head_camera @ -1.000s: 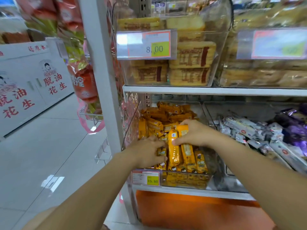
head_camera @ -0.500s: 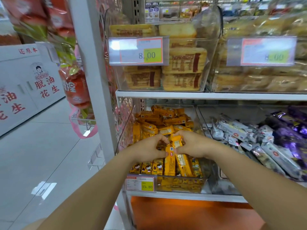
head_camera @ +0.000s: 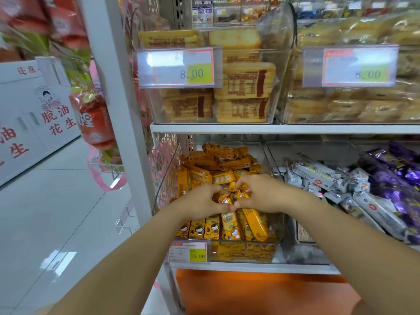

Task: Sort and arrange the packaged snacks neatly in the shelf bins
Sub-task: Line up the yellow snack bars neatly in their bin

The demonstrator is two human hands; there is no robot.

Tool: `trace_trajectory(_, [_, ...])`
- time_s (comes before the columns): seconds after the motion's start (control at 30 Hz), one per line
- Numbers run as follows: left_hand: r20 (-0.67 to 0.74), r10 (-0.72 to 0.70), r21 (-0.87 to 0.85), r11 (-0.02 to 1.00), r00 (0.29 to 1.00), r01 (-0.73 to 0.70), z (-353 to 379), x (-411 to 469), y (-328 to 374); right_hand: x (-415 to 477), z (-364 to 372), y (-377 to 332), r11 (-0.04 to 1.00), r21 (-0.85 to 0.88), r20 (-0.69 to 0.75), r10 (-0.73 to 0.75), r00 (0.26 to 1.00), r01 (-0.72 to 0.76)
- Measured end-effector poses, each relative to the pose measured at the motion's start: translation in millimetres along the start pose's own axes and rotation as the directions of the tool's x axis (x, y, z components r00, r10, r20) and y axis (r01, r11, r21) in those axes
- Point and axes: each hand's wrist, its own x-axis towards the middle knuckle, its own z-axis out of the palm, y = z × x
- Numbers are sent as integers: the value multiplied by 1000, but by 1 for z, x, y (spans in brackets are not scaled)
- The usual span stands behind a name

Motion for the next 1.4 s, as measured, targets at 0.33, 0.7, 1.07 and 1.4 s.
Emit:
trace_trajectory(0.33, [3,45,-40,998,999,-45,-3,0,0,7,-12,3,984,164,86,62,994,-76])
trace_trajectory(0.7, [-6,58,278,959,998,-54,18,-4,-10,6,25,-3,998,-7,224,60,973,-59])
trace_trajectory(1.07, [-195,24,32,999,980,-18,-2,13,-7,-31,-23,20,967,207,-298,-86,951,152])
trace_trajectory(1.4, [-201,2,235,971,979,47,18,83,12,-18,0,79,958,187,-367,-138,920,218])
